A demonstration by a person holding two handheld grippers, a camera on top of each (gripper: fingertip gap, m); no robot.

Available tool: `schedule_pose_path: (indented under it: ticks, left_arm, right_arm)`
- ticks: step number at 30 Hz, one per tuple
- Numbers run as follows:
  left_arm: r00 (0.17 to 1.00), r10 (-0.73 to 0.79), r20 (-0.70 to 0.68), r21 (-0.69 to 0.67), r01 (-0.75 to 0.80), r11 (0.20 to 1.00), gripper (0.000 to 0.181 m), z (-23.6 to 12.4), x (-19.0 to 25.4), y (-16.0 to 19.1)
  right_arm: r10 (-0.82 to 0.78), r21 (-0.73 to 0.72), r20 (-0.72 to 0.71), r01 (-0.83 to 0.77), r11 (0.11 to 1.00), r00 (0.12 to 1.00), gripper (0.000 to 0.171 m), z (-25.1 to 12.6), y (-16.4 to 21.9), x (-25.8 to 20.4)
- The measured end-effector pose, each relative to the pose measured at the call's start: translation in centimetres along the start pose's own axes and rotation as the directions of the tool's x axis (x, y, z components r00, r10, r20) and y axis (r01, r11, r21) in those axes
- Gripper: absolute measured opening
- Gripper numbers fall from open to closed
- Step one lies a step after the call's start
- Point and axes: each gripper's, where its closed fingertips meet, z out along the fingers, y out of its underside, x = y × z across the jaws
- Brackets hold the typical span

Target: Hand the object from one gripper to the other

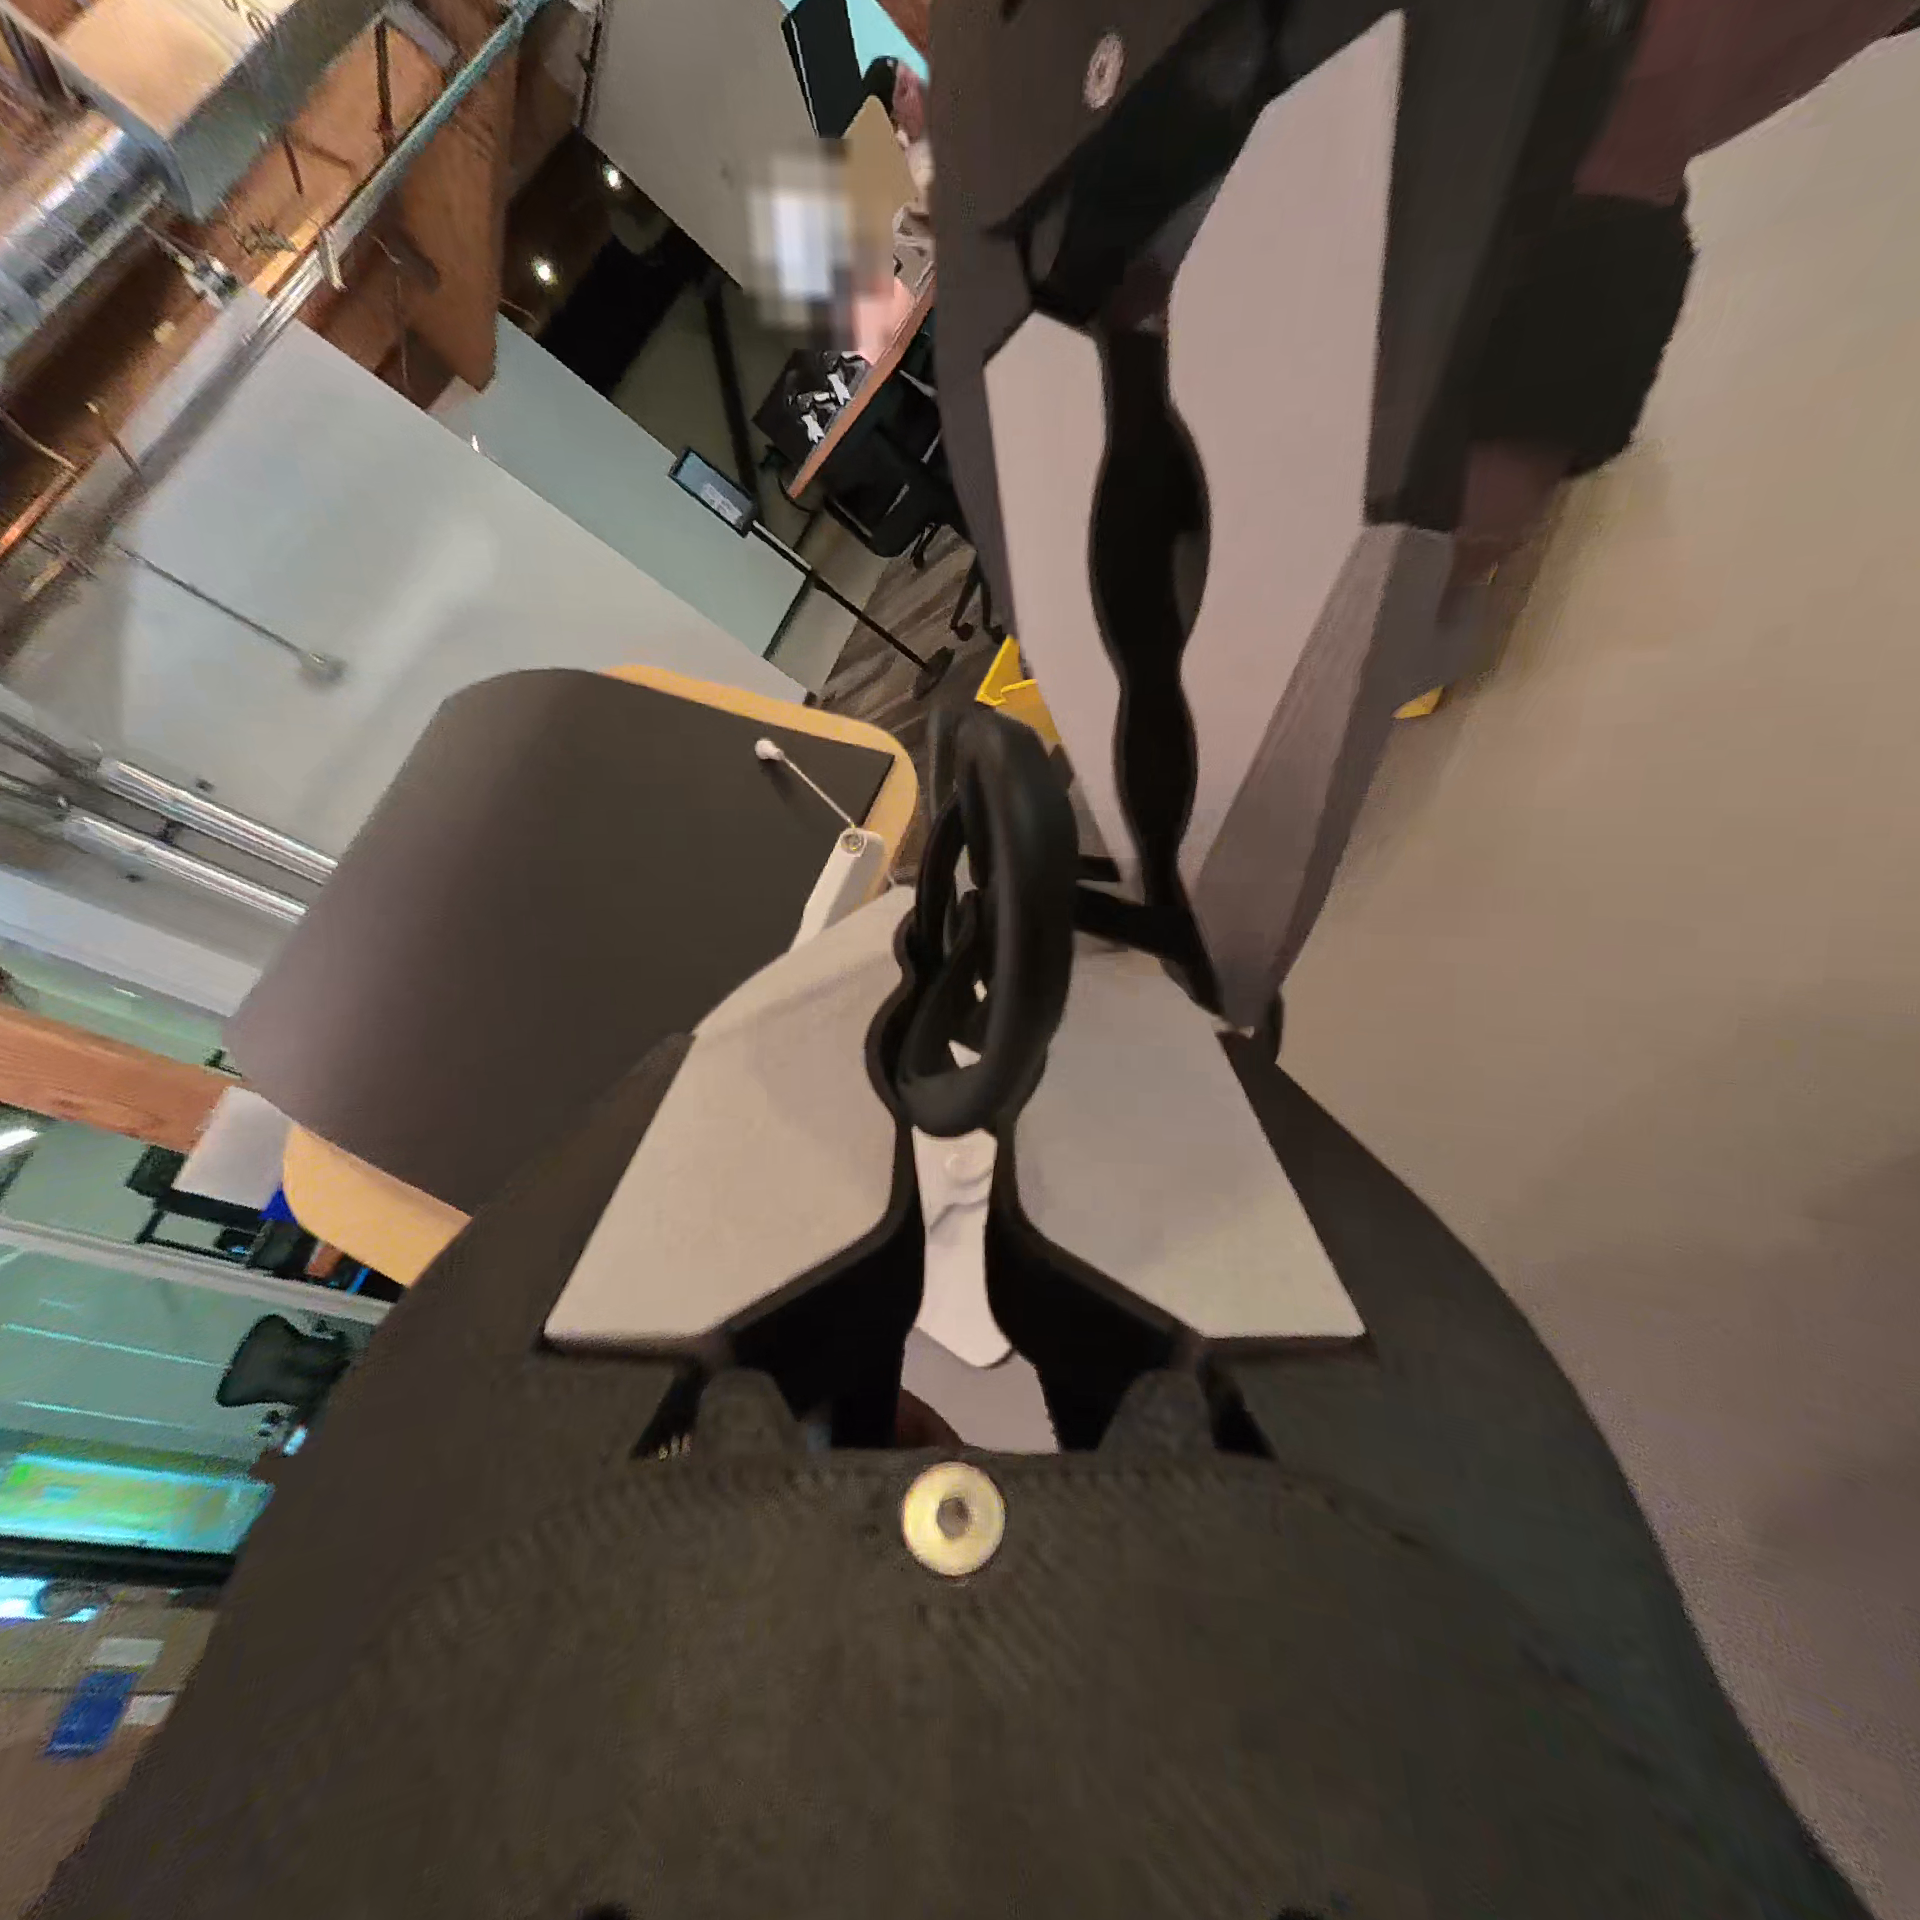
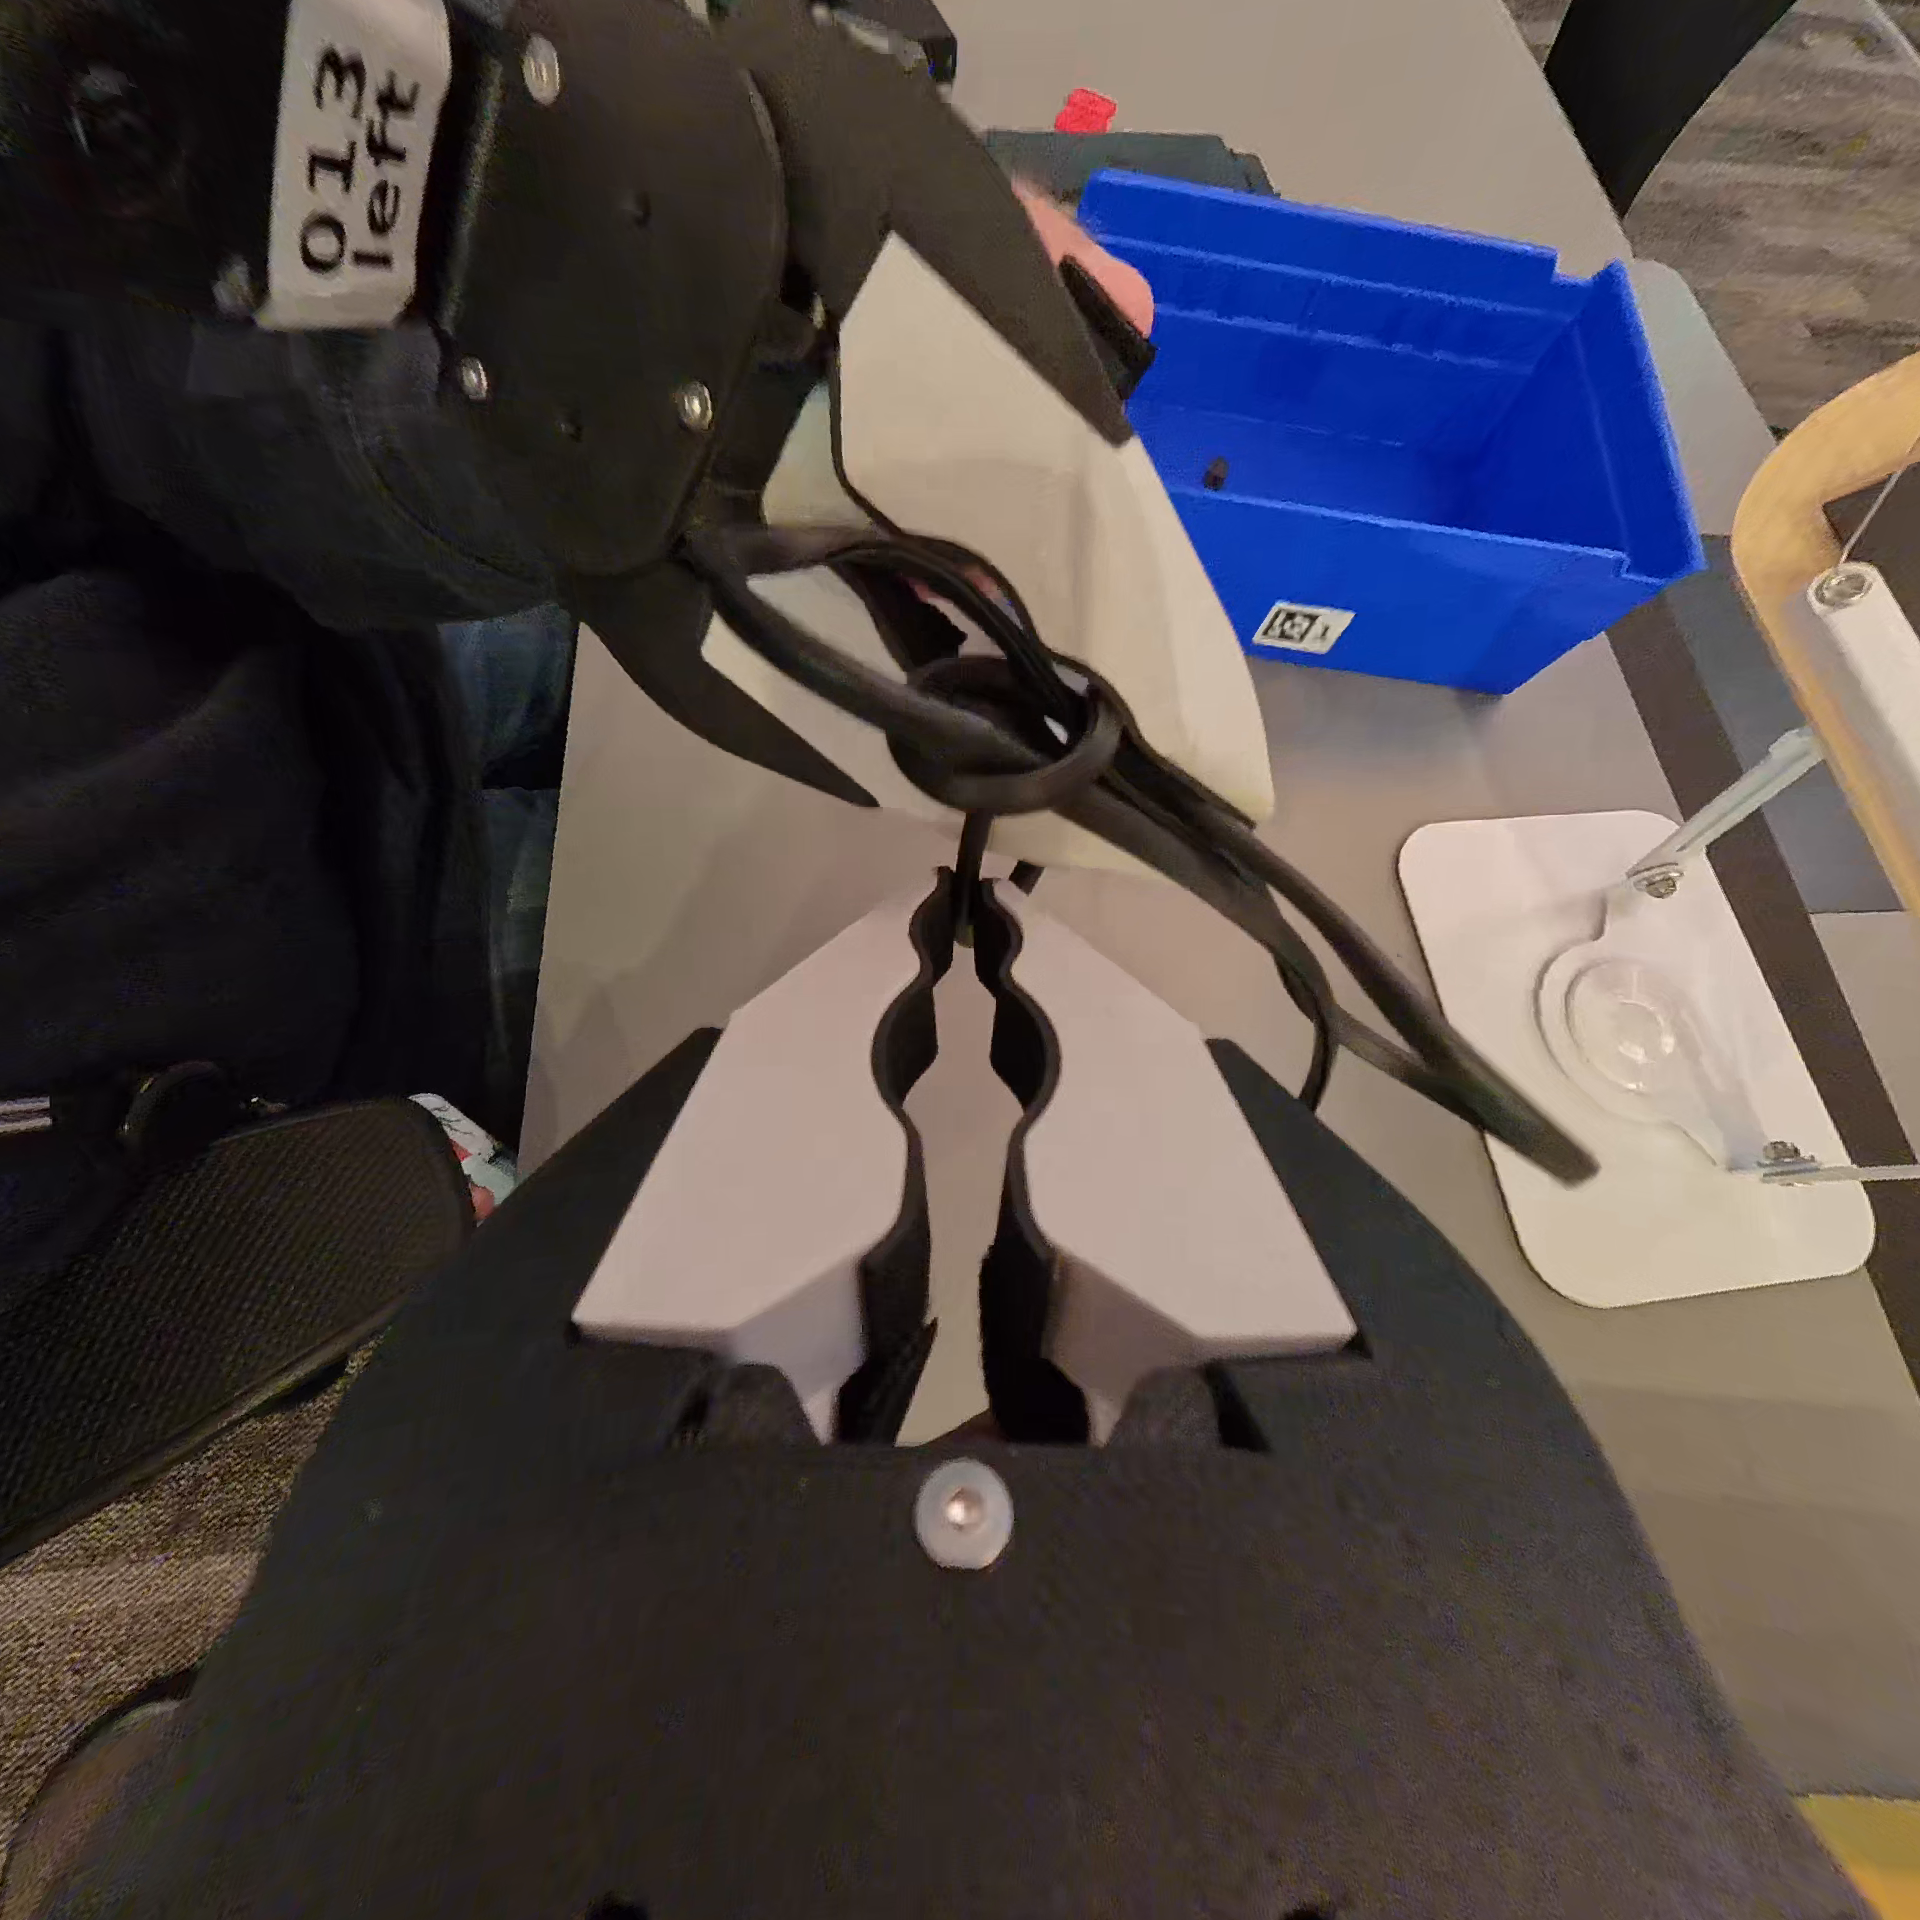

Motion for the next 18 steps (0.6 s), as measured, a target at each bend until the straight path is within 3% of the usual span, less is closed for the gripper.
schedule_pose_path:
  ticks: [8,18]
  left_arm:
    - [0.993,0.083,0.081,0.006,-0.084,0.996,0.008,-0.1,-0.6,-0.5]
    - [0.935,0.338,0.112,-0.048,-0.334,0.941,0.008,0.6,0.0,0.0]
  right_arm:
    - [0.002,0.113,-0.019,0.0,0.994,1.0,0.0,-0.9,-1.2,0.0]
    - [0.095,0.267,0.033,-0.1,0.958,0.995,0.0,-1.8,-1.9,0.1]
